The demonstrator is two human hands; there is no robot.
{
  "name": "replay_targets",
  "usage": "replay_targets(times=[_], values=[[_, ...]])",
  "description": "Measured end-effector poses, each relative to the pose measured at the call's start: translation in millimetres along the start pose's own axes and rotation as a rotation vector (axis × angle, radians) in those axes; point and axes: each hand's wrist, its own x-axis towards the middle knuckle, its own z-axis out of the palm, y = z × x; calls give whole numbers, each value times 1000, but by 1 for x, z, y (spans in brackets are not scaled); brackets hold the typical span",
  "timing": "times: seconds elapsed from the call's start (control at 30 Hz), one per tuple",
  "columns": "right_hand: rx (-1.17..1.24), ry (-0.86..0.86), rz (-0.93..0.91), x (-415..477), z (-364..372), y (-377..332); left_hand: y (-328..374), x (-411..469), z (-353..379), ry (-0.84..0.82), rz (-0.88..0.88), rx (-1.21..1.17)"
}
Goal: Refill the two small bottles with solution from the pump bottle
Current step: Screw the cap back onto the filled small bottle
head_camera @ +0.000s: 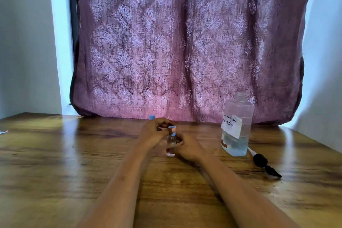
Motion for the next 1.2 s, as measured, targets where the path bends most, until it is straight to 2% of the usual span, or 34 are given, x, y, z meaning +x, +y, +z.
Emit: replay_targets(times=[0.1,0.2,0.4,0.57,0.87,1.03,1.2], values=[[-25,-1,4,1,-2,1,6,0,2,-70,-58,-57],[-64,-29,6,2,-3,0,11,0,8,-64,-111,-102],[-3,-2,-17,-2,-7,-1,8,-4,18,-58,12,44],[-9,-24,-15,0,-5,0,4,-5,15,68,28,40],[13,-57,-13,1,-8,2,5,0,16,-38,-17,-53],[72,-111,-114,-5,-2,-6,-2,-2,24,31,48,-29],[85,-139,-115,-3,2,-6,-12,0,20,137,54,-30]])
